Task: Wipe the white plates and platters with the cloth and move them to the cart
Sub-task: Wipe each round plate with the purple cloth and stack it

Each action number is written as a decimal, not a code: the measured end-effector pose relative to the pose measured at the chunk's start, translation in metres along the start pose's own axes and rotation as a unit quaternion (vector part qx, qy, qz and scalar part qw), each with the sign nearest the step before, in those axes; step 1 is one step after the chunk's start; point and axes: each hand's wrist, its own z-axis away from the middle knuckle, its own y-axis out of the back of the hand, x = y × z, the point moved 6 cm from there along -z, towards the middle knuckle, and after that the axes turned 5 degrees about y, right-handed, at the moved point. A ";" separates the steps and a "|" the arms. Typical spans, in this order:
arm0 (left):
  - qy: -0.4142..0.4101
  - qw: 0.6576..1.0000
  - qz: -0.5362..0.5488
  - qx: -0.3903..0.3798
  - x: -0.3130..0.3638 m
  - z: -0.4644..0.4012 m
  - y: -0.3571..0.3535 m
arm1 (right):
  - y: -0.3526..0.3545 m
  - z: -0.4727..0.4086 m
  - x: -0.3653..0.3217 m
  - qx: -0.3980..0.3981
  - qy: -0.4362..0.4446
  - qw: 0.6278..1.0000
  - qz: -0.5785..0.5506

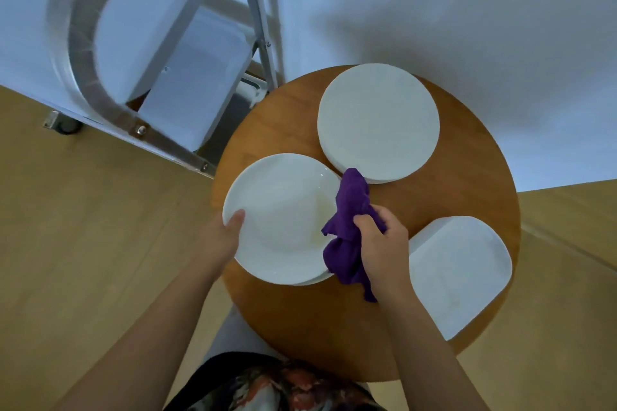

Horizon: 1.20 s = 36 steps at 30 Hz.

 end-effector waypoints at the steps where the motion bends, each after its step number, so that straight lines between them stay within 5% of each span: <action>1: 0.011 1.000 0.023 -0.002 -0.001 -0.001 -0.001 | -0.002 0.003 0.002 0.006 -0.006 1.000 0.002; 5: -0.032 0.998 0.043 0.016 -0.003 0.002 -0.001 | 0.001 0.014 0.008 0.063 -0.031 0.997 -0.039; 11: -0.075 0.981 -0.158 0.084 0.001 -0.002 0.004 | 0.014 0.032 0.011 0.169 -0.045 0.981 -0.086; 19: -0.199 0.948 -0.207 0.134 0.025 0.007 0.007 | 0.003 0.046 0.019 0.196 -0.047 0.975 -0.096; 27: -0.119 0.968 -0.200 0.089 0.013 -0.005 0.005 | -0.009 0.056 0.022 0.208 -0.050 0.971 -0.103; 32: -0.138 0.968 -0.198 0.065 0.006 -0.011 0.015 | -0.010 0.060 0.022 0.212 -0.043 0.972 -0.096; 36: -0.146 0.935 -0.319 0.048 0.015 -0.016 0.022 | -0.015 0.063 0.022 0.204 -0.038 0.974 -0.096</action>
